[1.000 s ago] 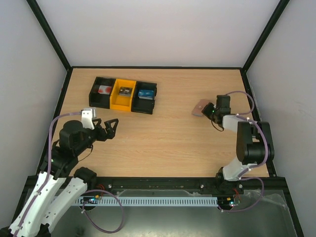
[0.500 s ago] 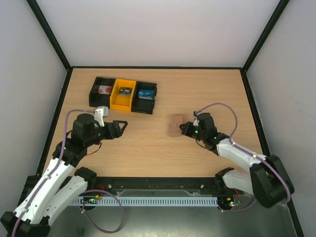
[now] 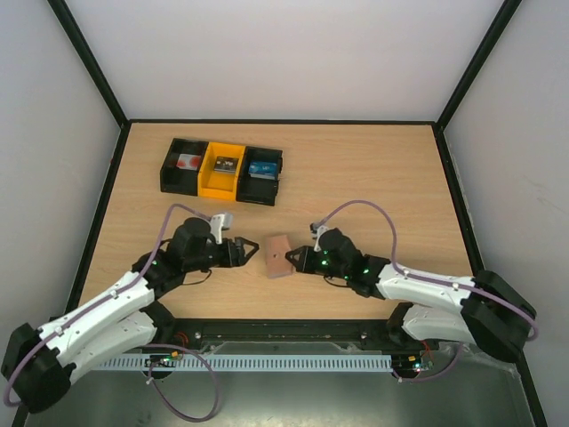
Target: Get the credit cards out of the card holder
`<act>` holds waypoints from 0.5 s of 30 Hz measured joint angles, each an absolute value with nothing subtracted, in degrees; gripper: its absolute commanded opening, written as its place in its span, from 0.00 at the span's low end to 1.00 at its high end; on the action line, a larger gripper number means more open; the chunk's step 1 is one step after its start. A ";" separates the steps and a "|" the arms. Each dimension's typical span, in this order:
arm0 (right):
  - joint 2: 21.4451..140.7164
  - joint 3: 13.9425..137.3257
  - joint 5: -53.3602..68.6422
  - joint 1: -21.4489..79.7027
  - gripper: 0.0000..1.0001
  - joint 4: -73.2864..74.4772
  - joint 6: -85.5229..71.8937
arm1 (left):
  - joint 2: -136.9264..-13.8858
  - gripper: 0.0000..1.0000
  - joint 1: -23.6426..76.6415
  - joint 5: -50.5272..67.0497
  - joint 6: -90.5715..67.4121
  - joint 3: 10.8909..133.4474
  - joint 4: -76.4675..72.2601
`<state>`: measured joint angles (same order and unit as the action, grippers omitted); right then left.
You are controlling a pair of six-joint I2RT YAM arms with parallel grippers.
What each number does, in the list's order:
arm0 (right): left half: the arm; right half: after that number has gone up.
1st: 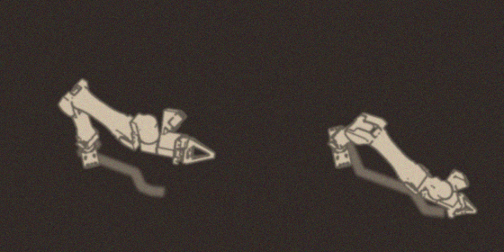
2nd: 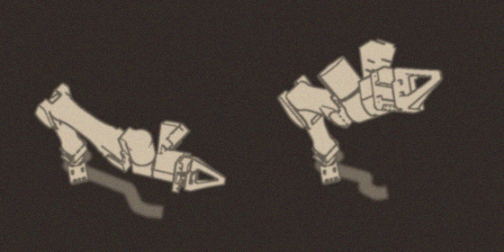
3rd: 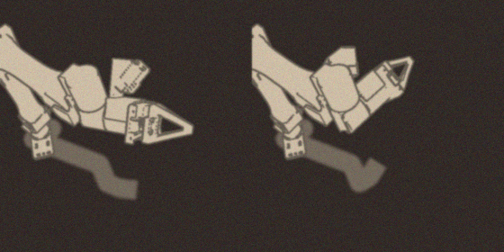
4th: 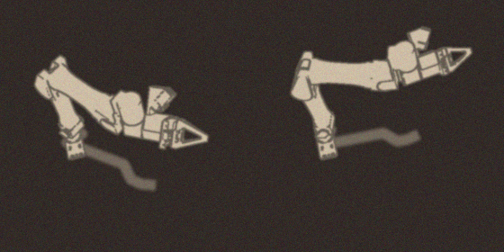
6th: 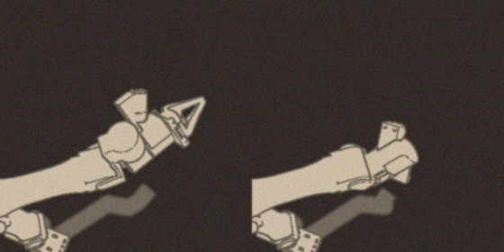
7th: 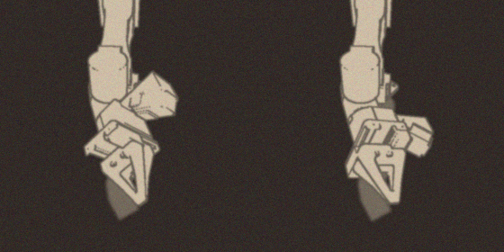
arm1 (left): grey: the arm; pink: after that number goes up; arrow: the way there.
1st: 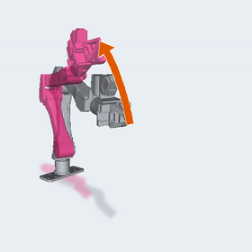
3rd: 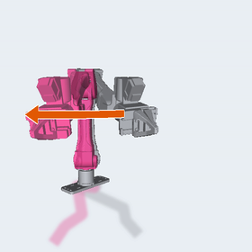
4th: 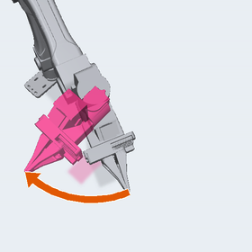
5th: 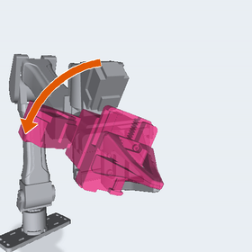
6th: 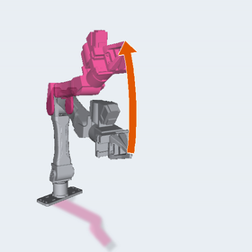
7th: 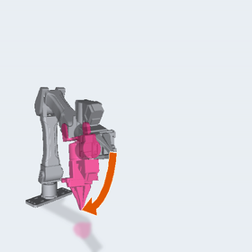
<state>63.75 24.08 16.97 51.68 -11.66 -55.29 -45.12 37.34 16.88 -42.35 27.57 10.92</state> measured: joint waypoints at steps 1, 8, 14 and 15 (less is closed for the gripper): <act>65.34 24.27 16.62 53.08 0.02 -12.21 -55.83 | -46.22 0.66 39.05 15.99 -42.78 27.59 10.04; 72.27 26.52 14.15 59.42 0.02 -14.17 -58.11 | -55.29 0.54 45.69 11.75 -45.01 27.59 5.63; 72.31 26.87 12.10 61.76 0.02 -16.51 -59.18 | -62.00 0.49 47.00 12.51 -45.28 27.55 1.87; 72.31 26.87 11.79 61.80 0.02 -16.43 -59.22 | -62.94 0.48 47.09 12.69 -45.25 27.55 1.15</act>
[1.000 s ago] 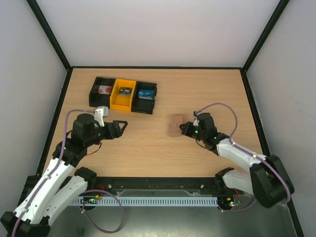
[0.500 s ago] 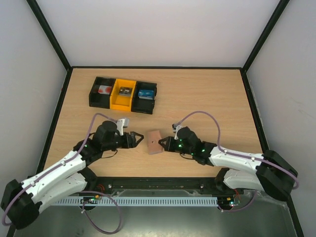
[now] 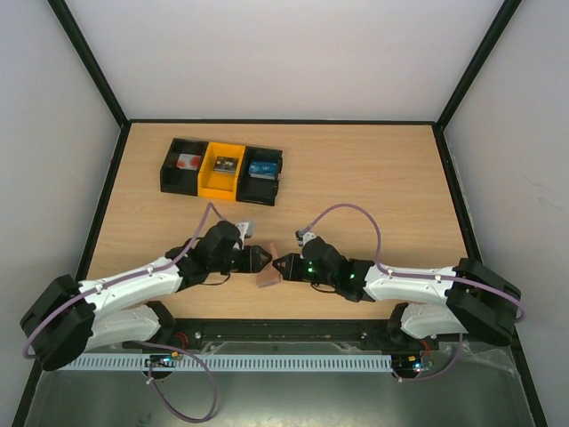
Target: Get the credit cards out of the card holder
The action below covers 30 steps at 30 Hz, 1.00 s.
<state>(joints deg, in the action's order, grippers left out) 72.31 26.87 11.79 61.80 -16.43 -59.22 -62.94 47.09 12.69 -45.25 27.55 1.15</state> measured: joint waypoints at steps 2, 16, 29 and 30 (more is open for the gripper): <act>72.29 26.87 11.31 61.89 0.02 -16.08 -59.24 | -64.40 0.46 47.35 12.88 -45.23 27.55 0.08; 72.18 26.72 10.09 61.95 0.02 -14.39 -59.44 | -68.77 0.37 48.82 11.81 -44.45 28.10 -1.45; 71.13 25.76 8.29 62.28 0.02 -12.38 -59.61 | -73.19 0.33 52.01 8.69 -42.52 31.83 2.57; 71.13 25.74 8.08 62.28 0.02 -12.05 -59.61 | -73.73 0.32 52.25 8.36 -42.48 32.21 2.83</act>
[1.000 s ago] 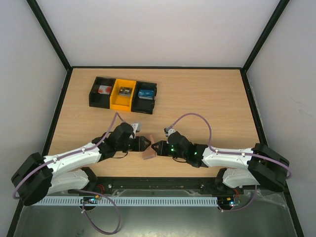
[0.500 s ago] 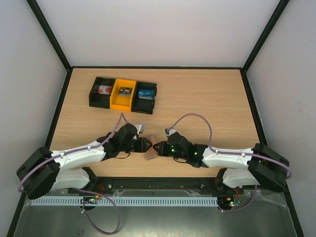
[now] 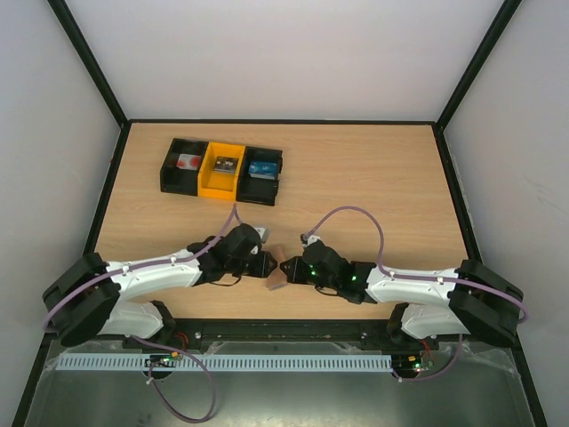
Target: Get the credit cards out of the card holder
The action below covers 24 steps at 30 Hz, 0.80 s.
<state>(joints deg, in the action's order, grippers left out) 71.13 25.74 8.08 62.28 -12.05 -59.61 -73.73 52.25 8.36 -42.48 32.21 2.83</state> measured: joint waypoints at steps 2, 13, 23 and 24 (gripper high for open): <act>71.11 25.67 7.62 62.28 0.02 -11.73 -59.61 | -74.87 0.31 52.77 7.62 -42.30 33.15 3.60; 68.93 25.43 5.34 62.28 0.02 -9.72 -59.35 | -76.51 0.23 53.45 6.44 -41.43 34.79 4.84; 68.51 24.56 5.15 62.35 0.02 -10.24 -59.22 | -76.44 0.03 54.11 6.28 -41.56 34.87 4.43; 68.18 24.47 4.84 62.35 0.02 -10.31 -59.22 | -76.44 0.03 54.04 5.67 -41.52 34.79 5.41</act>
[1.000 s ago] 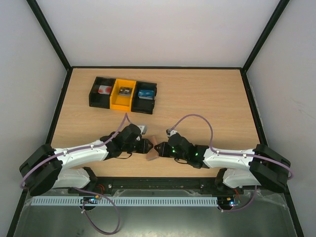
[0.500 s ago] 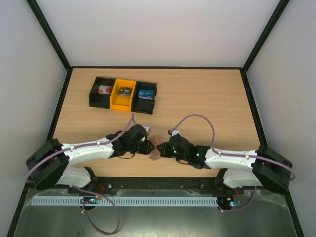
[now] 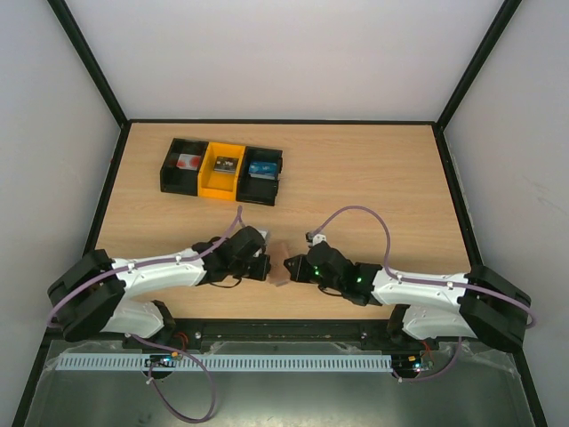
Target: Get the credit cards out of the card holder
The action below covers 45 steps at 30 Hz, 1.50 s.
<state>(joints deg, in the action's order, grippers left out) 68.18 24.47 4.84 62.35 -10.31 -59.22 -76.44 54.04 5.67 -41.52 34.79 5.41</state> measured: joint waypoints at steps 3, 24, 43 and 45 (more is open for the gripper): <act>67.07 24.47 4.01 62.35 0.02 -11.33 -59.18 | -76.51 0.03 53.80 4.40 -41.54 33.93 8.32; 63.79 23.24 -3.84 62.35 0.41 -6.11 -56.36 | -70.48 0.03 53.71 3.18 -42.98 32.29 11.79; 67.59 25.82 2.09 62.35 0.69 -4.19 -53.06 | -59.57 0.03 53.71 6.85 -46.39 31.86 9.47; 67.99 25.87 2.50 62.35 0.70 -4.23 -52.86 | -59.57 0.03 53.71 6.85 -46.57 31.86 9.47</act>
<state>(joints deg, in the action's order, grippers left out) 67.99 25.87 2.50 62.35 -4.23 -52.86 -59.57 53.71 6.85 -46.57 31.86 9.47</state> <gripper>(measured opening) 0.684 0.030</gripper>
